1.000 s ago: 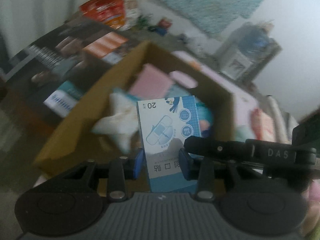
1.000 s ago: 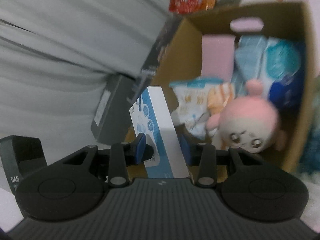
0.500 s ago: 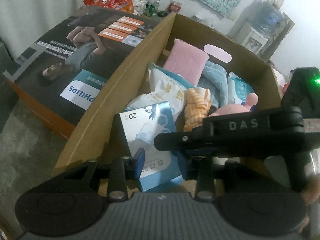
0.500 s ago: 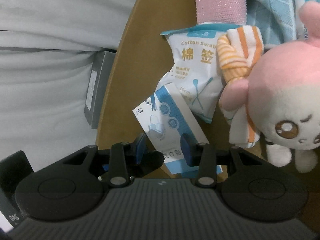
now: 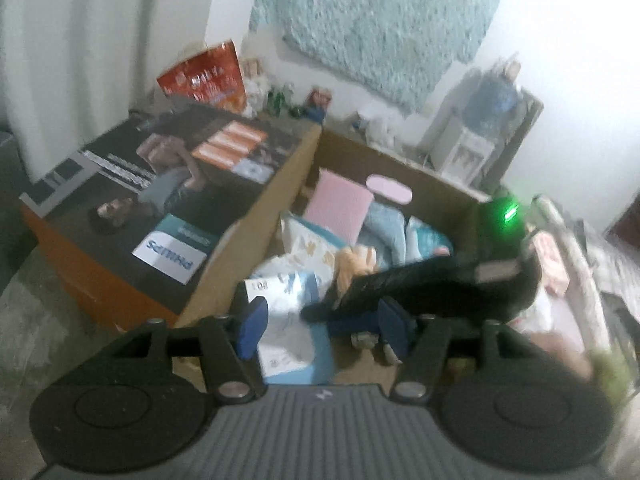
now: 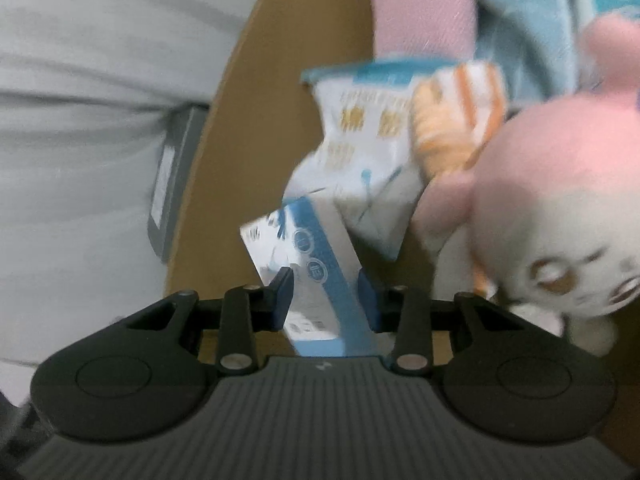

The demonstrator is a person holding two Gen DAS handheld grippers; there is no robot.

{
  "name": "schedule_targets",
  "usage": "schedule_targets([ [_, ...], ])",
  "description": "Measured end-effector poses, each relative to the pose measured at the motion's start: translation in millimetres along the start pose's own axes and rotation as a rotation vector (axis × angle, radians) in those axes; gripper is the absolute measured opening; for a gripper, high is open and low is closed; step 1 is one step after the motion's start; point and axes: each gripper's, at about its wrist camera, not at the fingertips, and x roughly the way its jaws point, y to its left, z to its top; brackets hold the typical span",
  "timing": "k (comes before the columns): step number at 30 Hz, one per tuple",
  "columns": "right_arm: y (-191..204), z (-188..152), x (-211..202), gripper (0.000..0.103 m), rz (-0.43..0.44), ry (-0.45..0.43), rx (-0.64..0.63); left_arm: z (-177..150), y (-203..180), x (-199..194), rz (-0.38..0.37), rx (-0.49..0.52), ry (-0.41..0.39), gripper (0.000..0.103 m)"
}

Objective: Organize soft objects
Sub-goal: 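Carry the bandage box into the cardboard box and open both grippers, then withdraw both grippers from the box toward the items on the bed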

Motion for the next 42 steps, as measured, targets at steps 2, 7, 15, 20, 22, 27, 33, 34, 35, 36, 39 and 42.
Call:
schedule_targets([
  [2, 7, -5, 2, 0.036, -0.033, -0.011, -0.058, -1, 3, -7, 0.004, -0.012, -0.019, 0.065],
  [7, 5, -4, -3, 0.034, -0.024, 0.027, -0.046, -6, 7, -16, 0.02, -0.009, -0.034, 0.068],
  [15, 13, -16, -42, 0.038, -0.025, -0.035, -0.095, -22, 3, -34, 0.029, -0.003, -0.118, 0.085],
  [20, 14, -34, -108, 0.05, 0.067, -0.144, -0.133, -35, -16, -49, 0.003, 0.037, -0.175, 0.093],
  [22, 11, -47, -142, 0.059, 0.092, -0.207, -0.159, -42, -28, -55, -0.021, 0.073, -0.202, 0.095],
  [27, -23, -105, -234, 0.078, 0.078, -0.403, -0.199, -67, -69, -67, -0.12, 0.205, -0.282, 0.101],
  [33, -95, -208, -326, 0.083, -0.121, -0.663, -0.131, -105, -133, -64, -0.275, 0.356, -0.269, 0.103],
  [34, -109, -225, -336, 0.083, -0.154, -0.691, -0.099, -111, -143, -62, -0.296, 0.378, -0.261, 0.103],
  [35, -122, -240, -343, 0.083, -0.178, -0.712, -0.069, -117, -154, -59, -0.318, 0.394, -0.253, 0.103],
  [36, -132, -255, -348, 0.083, -0.197, -0.731, -0.039, -122, -163, -57, -0.339, 0.405, -0.242, 0.103],
  [39, -163, -293, -355, 0.083, -0.229, -0.772, 0.041, -141, -194, -44, -0.414, 0.451, -0.162, 0.103],
  [42, -186, -323, -352, 0.083, -0.238, -0.824, 0.109, -162, -222, -29, -0.449, 0.504, -0.093, 0.103],
])
